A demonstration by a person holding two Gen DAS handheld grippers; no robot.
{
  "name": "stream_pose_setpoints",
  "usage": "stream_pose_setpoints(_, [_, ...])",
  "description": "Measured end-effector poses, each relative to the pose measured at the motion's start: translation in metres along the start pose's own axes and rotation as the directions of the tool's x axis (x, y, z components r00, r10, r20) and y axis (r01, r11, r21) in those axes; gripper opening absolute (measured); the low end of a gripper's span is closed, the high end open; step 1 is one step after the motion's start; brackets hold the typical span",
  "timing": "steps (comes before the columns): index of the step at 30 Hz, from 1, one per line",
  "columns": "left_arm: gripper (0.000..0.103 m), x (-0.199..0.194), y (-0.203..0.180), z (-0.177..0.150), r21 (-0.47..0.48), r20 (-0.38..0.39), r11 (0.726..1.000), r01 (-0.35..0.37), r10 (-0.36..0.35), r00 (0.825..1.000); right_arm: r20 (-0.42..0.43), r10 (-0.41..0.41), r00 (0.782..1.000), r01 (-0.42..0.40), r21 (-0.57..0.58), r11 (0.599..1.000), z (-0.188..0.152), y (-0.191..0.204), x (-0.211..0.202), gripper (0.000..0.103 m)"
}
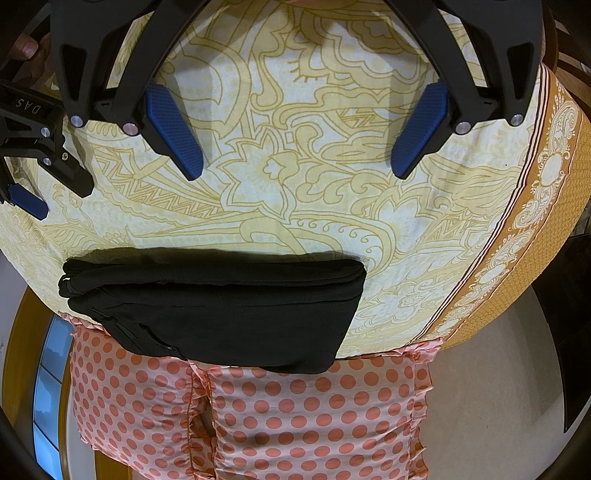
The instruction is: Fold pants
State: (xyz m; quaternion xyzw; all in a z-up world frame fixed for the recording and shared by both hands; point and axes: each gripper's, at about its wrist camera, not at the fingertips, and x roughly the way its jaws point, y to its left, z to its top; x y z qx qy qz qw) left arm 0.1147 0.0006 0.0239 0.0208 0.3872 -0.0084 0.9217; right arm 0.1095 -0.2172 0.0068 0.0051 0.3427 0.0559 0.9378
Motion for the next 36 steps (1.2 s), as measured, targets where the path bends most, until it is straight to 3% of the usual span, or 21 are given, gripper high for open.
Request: stream_pose_setpoints(36, [0.101,0.0003,-0.0027,0.0007,0.006,-0.012,1.0,0.007,-0.007,1.0,0.001,-0.001,1.0,0.001,0.001,1.0,-0.0004,0.0002,0.0,0.102])
